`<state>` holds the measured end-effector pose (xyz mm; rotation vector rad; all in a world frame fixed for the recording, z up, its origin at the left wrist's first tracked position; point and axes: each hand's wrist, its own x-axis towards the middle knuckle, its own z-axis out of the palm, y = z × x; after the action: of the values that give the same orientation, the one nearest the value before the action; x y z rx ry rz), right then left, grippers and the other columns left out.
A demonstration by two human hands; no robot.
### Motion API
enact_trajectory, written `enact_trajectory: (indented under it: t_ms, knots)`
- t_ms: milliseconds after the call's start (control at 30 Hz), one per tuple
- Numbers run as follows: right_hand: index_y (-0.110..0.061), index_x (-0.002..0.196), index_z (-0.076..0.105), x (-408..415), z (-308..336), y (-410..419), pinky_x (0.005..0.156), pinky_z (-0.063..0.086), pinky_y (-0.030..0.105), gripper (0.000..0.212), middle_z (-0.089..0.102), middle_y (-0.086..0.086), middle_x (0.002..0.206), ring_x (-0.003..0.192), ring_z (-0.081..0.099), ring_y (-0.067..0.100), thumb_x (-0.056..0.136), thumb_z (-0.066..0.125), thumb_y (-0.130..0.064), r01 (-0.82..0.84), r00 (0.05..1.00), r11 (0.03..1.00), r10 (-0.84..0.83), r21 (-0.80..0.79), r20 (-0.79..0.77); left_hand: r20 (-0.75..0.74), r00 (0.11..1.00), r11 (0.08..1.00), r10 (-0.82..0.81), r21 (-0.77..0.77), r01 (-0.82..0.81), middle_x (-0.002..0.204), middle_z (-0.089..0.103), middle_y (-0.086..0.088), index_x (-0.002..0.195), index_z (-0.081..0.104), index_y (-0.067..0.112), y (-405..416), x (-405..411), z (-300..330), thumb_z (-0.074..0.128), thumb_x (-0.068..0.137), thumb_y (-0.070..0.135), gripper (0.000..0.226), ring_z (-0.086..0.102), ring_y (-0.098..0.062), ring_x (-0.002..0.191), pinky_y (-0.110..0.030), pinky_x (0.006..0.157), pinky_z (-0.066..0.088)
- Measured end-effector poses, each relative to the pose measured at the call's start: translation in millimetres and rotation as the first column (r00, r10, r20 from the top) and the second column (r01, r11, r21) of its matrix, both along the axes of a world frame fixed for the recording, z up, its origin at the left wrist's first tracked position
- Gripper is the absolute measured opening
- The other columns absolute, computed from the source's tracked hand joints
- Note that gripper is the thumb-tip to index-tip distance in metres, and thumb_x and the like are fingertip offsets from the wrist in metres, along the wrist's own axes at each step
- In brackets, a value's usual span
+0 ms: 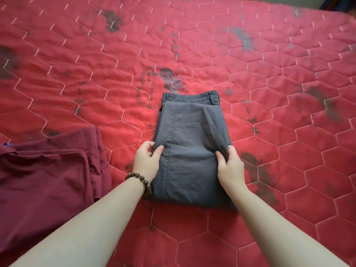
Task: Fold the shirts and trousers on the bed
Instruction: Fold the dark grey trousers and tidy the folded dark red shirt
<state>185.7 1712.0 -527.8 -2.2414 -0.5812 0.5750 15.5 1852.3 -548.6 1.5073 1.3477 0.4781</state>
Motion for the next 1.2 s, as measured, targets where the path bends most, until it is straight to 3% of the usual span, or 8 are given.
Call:
enact_trajectory:
  t_ms: [133,267,433,633,733,867,1067,1200]
  knots:
    - [-0.003,0.088,0.046,11.3,-5.3,7.3,0.064,0.026,0.032,0.025,0.055,0.005,0.08,0.08,0.049,0.027,0.098,0.048,-0.026,-0.044,0.997,0.989,0.035,-0.143,-0.066,-0.043,0.994,0.993,-0.104,-0.067,0.101,0.062,0.044,-0.006,0.078,0.055,-0.006,10.3,6.2,-10.1,0.058,0.094,0.027,0.037,0.035,-0.015,0.058,-0.032,0.06,0.033]
    - [0.0,0.087,0.045,24.1,2.7,28.9,0.064,0.027,0.036,0.025,0.055,0.008,0.079,0.078,0.047,0.029,0.099,0.045,-0.022,-0.018,1.0,0.995,0.016,-0.093,-0.02,0.081,0.997,0.999,-0.012,-0.044,0.016,0.075,0.064,-0.007,0.086,0.068,0.001,24.4,22.0,4.0,0.058,0.094,0.023,0.025,0.051,-0.011,0.065,-0.026,0.066,0.045]
    - [-0.009,0.075,0.035,35.4,-3.6,43.2,0.06,0.018,0.036,0.029,0.045,0.006,0.069,0.074,0.042,0.029,0.098,0.047,-0.021,-0.09,0.996,0.973,0.089,-0.214,-0.014,-0.062,0.998,0.999,0.024,0.033,-0.022,0.061,0.039,-0.008,0.071,0.051,-0.01,24.6,26.3,-4.1,0.056,0.095,0.024,0.042,0.03,-0.013,0.056,-0.021,0.047,0.026]
    - [-0.005,0.079,0.042,34.8,-6.7,40.5,0.06,0.019,0.035,0.029,0.046,-0.001,0.068,0.074,0.044,0.027,0.097,0.051,-0.026,-0.072,0.997,0.974,0.069,-0.215,-0.02,-0.198,0.978,0.998,-0.068,-0.012,0.066,0.055,0.025,-0.002,0.058,0.03,0.013,30.2,23.0,-7.8,0.051,0.097,0.034,0.048,0.021,-0.016,0.052,-0.023,0.044,0.023]
    - [-0.009,0.08,0.047,33.9,-7.4,30.2,0.061,0.021,0.031,0.029,0.051,-0.001,0.072,0.077,0.046,0.024,0.096,0.053,-0.033,-0.051,0.998,0.983,0.044,-0.175,-0.04,-0.045,0.992,0.963,-0.116,-0.25,0.101,0.059,0.04,-0.002,0.066,0.045,0.017,33.4,9.8,-14.6,0.054,0.088,0.05,0.04,0.036,-0.015,0.055,-0.025,0.051,0.03]
    - [-0.01,0.083,0.054,35.4,-8.4,15.6,0.062,0.025,0.028,0.017,0.056,-0.003,0.075,0.081,0.052,0.023,0.095,0.056,-0.023,-0.066,0.997,0.992,0.061,-0.106,-0.048,0.095,0.989,0.934,-0.115,-0.328,0.14,0.063,0.066,-0.001,0.076,0.067,0.005,26.9,-8.2,-14.0,0.058,0.095,0.027,0.031,0.052,-0.009,0.051,-0.023,0.046,0.039]
    - [-0.011,0.104,0.056,21.9,-11.6,10.3,0.072,0.039,0.034,0.02,0.063,0.008,0.098,0.092,0.058,0.032,0.095,0.055,-0.029,0.03,0.992,0.986,-0.009,-0.165,0.124,-0.383,0.924,0.959,0.017,0.268,0.094,0.076,0.06,-0.001,0.087,0.058,0.015,7.7,-7.5,-0.8,0.055,0.093,0.028,0.015,0.055,-0.025,0.075,-0.035,0.069,0.043]
    - [-0.005,0.115,0.059,0.4,-12.8,9.7,0.096,0.039,0.044,0.034,0.056,0.016,0.122,0.114,0.05,0.033,0.087,0.054,-0.024,-0.282,0.633,0.943,0.322,-0.177,0.705,-0.48,0.844,0.52,-0.239,0.671,0.529,0.115,0.061,-0.012,0.105,0.064,0.01,-21.1,2.9,0.8,0.045,0.084,0.027,0.033,0.056,-0.031,0.109,-0.043,0.089,0.04]
